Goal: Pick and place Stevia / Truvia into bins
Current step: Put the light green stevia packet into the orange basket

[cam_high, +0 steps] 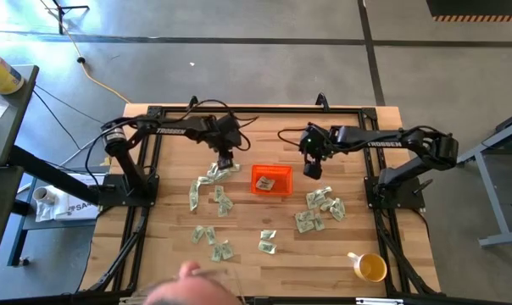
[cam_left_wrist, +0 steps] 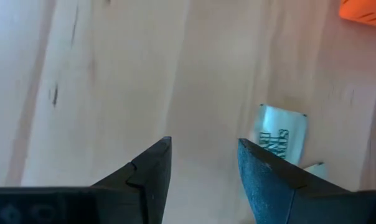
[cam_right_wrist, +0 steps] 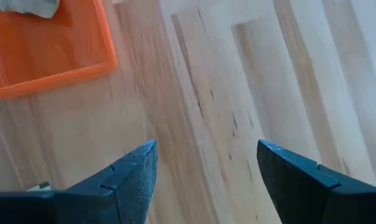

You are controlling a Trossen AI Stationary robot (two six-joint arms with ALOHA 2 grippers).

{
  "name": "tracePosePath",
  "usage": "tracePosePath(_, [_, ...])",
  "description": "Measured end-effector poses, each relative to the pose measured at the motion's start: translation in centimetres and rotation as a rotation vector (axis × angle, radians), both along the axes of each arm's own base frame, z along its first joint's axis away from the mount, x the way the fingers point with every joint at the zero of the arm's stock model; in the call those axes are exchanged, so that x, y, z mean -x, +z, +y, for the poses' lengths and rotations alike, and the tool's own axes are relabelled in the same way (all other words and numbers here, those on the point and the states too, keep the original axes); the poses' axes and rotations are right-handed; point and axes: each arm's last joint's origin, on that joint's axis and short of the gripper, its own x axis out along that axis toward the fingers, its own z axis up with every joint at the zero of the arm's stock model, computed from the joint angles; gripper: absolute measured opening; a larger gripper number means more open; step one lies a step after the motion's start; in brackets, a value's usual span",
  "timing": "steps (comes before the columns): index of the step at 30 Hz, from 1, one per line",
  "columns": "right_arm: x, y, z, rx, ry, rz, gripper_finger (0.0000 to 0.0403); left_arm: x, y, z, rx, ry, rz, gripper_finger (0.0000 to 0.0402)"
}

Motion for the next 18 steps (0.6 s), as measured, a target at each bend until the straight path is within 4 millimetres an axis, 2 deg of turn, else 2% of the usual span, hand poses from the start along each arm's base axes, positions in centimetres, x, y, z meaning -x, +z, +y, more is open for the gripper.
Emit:
tracePosePath(9, [-0.7,0.4,-0.3,0.055,0.046,-0.073,0.0263,1.0,0.0,2.0,0.003,0.003,-0.019,0.0218])
tracePosePath(18, [-0.8,0.5,-0.3,0.062,0.042,-0.086,0.0263,1.2,0.0,2.2,0.009,0.001,-0.027,0.0218])
